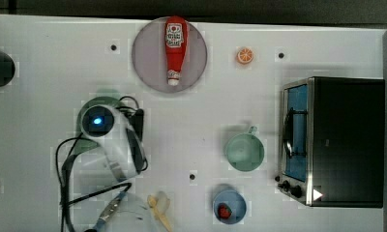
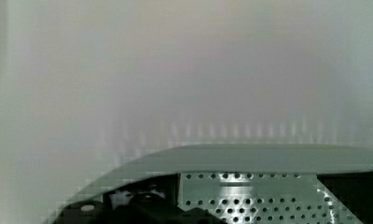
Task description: Drag strainer left to right.
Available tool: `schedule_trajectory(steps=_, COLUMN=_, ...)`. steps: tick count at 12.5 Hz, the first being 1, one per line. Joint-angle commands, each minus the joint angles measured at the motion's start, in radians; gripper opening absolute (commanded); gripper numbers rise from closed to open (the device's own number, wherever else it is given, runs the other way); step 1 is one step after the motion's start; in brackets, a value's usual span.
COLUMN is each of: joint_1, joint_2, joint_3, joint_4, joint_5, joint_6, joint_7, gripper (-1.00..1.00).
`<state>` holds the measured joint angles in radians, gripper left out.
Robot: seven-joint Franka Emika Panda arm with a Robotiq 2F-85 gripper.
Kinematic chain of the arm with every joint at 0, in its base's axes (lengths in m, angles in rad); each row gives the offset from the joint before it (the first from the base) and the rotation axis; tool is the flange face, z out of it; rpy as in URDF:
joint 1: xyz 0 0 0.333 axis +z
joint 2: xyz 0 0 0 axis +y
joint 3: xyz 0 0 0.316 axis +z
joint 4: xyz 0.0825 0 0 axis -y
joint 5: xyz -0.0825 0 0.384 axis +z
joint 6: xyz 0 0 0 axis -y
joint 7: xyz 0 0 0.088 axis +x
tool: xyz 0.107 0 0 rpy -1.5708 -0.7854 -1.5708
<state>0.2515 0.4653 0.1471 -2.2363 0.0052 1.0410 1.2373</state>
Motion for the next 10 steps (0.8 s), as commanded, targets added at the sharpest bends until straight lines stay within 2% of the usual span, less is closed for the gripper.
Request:
schedule_trajectory(steps=1, joint_1=-0.078, joint_2=-0.027, joint_3=-0.011, joint_4=-0.013, joint_5=-0.016, joint_6=-0.005, joint_7=-0.124, gripper=1.0)
schedule_trajectory(steps=6, joint_1=-0.118, joint_2=-0.056, joint_3=-0.086, joint_4=-0.055, joint_5=-0.016, joint_6=-0.003, joint_7=-0.275, gripper=1.0)
schedule_trajectory(steps=10, joint_1=-0.128, joint_2=-0.065, joint_3=-0.158, joint_4=-0.074, joint_5=-0.016, joint_6=-0.002, joint_7=-0.349, gripper=1.0)
